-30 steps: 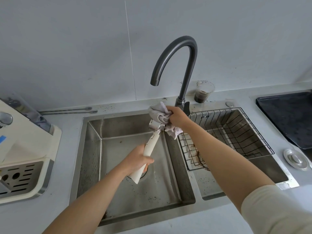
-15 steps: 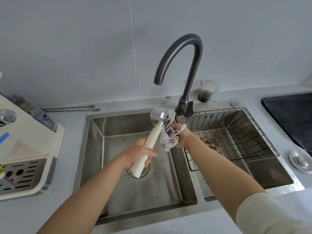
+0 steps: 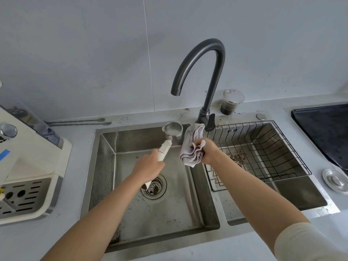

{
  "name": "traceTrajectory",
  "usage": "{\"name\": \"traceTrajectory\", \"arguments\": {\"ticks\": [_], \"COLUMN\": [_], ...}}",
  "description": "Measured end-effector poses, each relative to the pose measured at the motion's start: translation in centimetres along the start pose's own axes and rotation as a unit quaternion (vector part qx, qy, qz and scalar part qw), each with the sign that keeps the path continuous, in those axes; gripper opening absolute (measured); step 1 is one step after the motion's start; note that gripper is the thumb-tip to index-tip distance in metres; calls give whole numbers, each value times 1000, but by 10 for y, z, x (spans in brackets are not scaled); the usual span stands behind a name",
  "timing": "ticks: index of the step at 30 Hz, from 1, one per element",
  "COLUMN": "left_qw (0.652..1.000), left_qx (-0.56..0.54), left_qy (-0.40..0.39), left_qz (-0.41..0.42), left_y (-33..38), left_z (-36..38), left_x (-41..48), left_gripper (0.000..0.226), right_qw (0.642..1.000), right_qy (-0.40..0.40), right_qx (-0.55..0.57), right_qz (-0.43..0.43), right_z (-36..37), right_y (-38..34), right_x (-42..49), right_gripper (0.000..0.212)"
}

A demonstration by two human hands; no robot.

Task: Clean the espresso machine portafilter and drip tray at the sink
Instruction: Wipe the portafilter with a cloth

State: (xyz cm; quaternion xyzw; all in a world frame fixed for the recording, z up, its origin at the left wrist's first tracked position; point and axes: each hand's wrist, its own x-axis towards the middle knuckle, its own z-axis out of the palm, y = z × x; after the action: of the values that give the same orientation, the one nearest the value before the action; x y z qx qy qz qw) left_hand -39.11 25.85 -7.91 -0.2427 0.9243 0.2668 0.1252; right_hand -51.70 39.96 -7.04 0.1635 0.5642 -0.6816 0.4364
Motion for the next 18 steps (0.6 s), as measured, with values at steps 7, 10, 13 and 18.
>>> {"name": "traceTrajectory", "arguments": {"ticks": [7,10,13,18], "left_qw": [998,998,997,990], "left_qx": [-5,-4,-10,-99], "left_qy": [45,36,-10,-73], "left_qz": [-33,-55,-71,-69], "left_y": [-2,-3,-2,5], "left_z": [2,-2,-3,1], "left_x": [0,3,4,8], "left_gripper": [41,36,40,42], "right_qw": [962,921,887,743], "right_qy": [31,52,50,33], "right_qx": [-223,-316,-376,-574], "right_qz": [-155,-221,-264,-342], "right_z": [7,12,21,40], "right_y": [-13,-14,-12,8], "right_x": [-1,-11,-18,-17], "right_gripper": [43,33,18,49]}}
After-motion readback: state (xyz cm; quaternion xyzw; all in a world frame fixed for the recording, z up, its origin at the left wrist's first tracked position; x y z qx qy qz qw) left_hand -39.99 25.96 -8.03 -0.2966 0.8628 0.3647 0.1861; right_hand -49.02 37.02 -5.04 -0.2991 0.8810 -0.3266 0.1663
